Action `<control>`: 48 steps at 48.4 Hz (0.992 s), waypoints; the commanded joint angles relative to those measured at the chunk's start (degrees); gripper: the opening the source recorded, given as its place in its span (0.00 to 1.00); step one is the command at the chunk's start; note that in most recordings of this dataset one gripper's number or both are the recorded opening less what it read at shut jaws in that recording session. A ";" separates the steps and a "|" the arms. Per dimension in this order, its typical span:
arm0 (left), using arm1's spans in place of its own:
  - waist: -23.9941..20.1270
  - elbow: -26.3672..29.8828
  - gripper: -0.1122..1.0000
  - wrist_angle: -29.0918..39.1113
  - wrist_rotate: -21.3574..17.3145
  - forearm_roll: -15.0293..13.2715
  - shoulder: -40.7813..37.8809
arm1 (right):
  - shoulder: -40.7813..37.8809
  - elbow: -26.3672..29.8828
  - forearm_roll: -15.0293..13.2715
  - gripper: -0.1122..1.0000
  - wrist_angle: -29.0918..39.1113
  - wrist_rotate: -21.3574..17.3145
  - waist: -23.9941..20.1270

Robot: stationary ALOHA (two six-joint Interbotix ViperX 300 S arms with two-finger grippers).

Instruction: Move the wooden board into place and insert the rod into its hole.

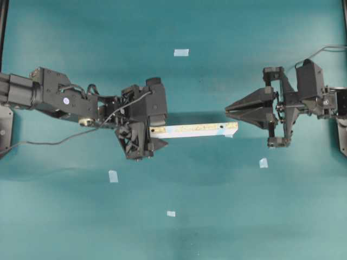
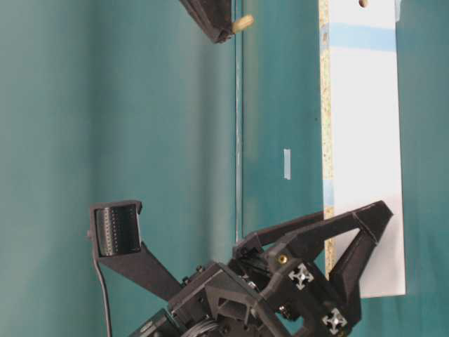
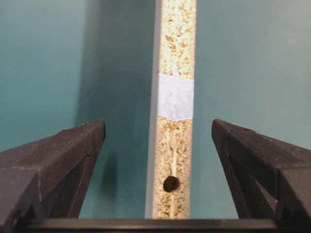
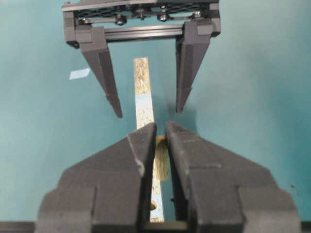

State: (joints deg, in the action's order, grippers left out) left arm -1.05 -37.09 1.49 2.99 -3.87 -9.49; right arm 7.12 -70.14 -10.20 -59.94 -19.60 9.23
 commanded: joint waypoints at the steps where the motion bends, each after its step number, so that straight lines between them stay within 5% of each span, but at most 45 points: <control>1: -0.44 0.97 0.92 -0.53 -0.09 0.09 0.79 | -0.09 0.18 0.26 0.20 -1.58 0.09 0.35; 22: -0.26 3.96 0.84 -3.60 -0.26 0.18 -3.34 | -3.08 0.62 0.26 0.20 -4.48 0.09 2.11; 29: -0.18 3.87 0.65 -3.52 -0.26 0.18 -3.78 | -3.08 0.70 0.26 0.20 -4.48 0.18 2.11; 36: -0.09 3.60 0.30 -3.52 -0.26 0.09 -3.69 | -3.34 0.70 0.35 0.20 -4.66 0.18 2.11; 48: 0.00 3.52 0.29 -3.52 -0.26 0.18 -3.78 | -6.42 0.79 0.35 0.20 -9.32 0.18 2.11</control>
State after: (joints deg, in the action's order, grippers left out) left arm -0.88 -34.19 -1.76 2.81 -3.87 -14.24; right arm 1.32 -70.14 -10.02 -66.80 -19.51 11.25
